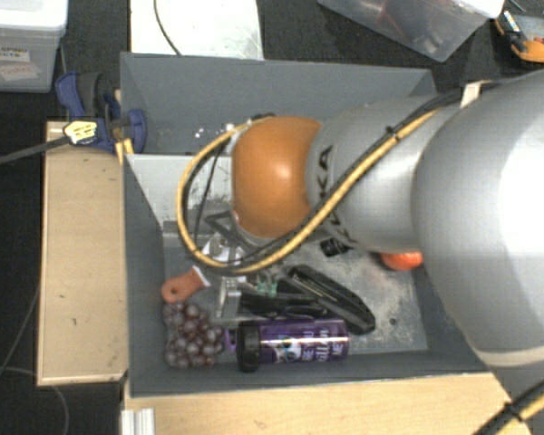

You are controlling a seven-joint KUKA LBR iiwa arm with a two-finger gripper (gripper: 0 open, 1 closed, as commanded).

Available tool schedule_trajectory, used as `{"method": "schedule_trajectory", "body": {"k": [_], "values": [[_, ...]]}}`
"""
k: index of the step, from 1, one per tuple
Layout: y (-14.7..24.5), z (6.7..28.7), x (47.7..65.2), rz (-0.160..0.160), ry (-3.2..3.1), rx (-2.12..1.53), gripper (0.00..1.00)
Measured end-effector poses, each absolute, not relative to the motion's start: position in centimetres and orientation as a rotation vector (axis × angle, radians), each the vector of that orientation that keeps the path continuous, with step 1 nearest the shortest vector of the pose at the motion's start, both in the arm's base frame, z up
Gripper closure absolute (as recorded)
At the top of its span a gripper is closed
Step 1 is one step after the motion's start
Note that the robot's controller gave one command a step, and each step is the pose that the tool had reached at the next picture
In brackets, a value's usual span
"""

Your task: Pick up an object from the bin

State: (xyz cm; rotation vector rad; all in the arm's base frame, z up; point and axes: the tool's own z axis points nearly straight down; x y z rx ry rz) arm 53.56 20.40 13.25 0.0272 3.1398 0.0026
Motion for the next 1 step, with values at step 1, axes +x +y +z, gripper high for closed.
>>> {"method": "schedule_trajectory", "body": {"k": [1], "values": [[20.40,13.25,53.56,0.003,3.140,0.010,0.00]]}}
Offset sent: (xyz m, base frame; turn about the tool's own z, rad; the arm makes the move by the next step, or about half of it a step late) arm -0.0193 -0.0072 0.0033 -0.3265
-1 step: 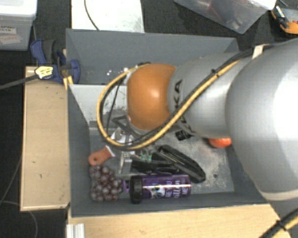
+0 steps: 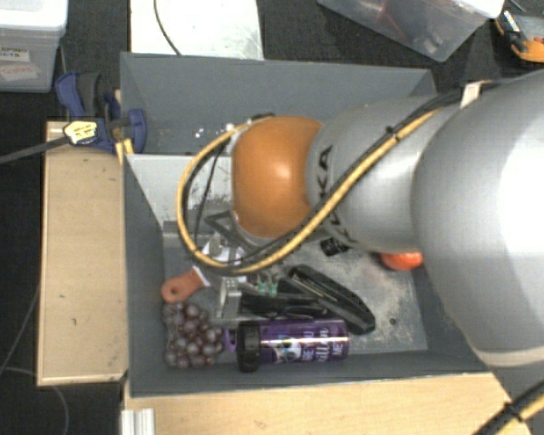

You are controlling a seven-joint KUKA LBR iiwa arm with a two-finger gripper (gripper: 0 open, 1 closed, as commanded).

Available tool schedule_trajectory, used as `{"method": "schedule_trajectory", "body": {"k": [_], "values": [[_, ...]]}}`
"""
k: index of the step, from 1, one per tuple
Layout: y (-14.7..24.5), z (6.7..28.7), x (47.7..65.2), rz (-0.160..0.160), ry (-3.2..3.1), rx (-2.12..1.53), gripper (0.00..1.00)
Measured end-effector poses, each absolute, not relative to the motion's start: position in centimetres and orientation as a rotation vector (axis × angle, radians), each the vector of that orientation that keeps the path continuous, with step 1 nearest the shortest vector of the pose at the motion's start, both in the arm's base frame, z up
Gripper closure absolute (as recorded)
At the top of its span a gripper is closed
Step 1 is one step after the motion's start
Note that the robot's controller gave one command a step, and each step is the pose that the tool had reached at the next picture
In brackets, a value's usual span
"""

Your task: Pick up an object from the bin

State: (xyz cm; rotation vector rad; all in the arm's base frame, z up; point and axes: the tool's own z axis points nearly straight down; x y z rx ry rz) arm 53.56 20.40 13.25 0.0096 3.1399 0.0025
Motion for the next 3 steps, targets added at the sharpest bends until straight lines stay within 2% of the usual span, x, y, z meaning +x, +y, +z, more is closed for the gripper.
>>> {"method": "schedule_trajectory", "body": {"k": [1,2,3], "values": [[19.7,13.6,51.7,0.002,3.103,-0.474,0.00],[18.9,9.2,53.9,0.003,3.107,-0.454,1.00],[18.9,9.2,53.9,0.003,3.107,-0.452,1.00]]}}
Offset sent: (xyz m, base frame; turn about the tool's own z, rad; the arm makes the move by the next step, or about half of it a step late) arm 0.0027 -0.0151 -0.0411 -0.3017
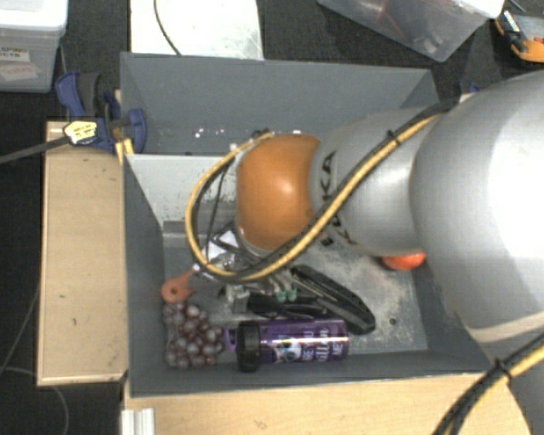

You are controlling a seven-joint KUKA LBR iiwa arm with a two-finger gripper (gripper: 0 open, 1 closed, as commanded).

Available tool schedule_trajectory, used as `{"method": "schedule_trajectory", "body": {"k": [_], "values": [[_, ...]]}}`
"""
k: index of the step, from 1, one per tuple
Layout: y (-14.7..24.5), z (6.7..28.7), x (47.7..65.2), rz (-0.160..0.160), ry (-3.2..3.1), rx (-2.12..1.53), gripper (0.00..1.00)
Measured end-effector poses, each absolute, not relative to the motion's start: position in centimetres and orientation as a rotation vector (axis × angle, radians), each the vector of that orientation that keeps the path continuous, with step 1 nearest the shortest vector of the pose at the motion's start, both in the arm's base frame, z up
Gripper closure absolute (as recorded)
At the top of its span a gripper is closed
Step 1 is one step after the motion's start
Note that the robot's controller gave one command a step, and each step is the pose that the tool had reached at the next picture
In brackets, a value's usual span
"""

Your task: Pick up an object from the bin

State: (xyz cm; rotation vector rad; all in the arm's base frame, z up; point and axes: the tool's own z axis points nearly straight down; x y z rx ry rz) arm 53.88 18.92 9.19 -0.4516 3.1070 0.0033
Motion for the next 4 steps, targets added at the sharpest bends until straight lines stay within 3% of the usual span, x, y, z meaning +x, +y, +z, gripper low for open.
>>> {"method": "schedule_trajectory", "body": {"k": [1,2,3,4], "values": [[18.4,11.3,53.1,0.003,3.114,-0.465,1.00],[18.8,13.8,53.8,0.001,3.095,-0.520,1.00],[13.5,18.9,55.1,-0.003,3.002,-0.893,1.00],[17.9,22.9,52.8,0.013,3.058,-0.661,1.00]]}}
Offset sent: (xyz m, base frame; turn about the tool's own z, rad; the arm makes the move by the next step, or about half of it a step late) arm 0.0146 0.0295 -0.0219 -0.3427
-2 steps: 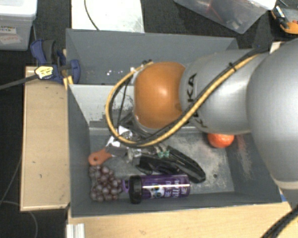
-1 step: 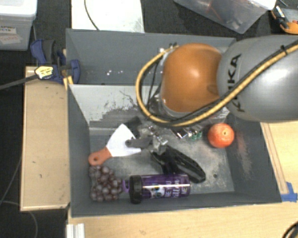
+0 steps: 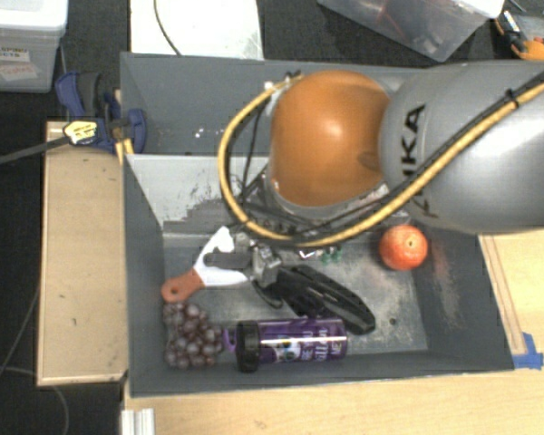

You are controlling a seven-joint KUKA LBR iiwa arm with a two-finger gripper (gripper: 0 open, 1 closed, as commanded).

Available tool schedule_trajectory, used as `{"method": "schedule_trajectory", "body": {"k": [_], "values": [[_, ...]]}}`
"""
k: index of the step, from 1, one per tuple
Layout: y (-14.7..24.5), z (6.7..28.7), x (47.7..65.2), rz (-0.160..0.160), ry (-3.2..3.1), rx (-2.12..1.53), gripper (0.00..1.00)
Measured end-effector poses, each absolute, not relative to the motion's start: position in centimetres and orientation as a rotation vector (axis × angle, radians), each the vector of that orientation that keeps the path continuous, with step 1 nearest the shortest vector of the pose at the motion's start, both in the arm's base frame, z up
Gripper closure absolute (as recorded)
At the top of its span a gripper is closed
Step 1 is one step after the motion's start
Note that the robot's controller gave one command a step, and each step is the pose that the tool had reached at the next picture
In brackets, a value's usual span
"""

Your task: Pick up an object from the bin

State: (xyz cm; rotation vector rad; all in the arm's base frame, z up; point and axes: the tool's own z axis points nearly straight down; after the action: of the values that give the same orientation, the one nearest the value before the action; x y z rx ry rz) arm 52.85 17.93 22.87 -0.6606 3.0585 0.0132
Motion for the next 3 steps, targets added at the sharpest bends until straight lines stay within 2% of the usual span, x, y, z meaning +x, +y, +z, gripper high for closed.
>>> {"method": "schedule_trajectory", "body": {"k": [1,2,3], "values": [[15.4,15.5,51.0,0.004,3.052,-0.737,1.00],[16.0,16.1,53.3,0.016,3.071,-0.532,1.00],[14.8,11.8,49.2,0.015,3.065,-0.568,1.00]]}}
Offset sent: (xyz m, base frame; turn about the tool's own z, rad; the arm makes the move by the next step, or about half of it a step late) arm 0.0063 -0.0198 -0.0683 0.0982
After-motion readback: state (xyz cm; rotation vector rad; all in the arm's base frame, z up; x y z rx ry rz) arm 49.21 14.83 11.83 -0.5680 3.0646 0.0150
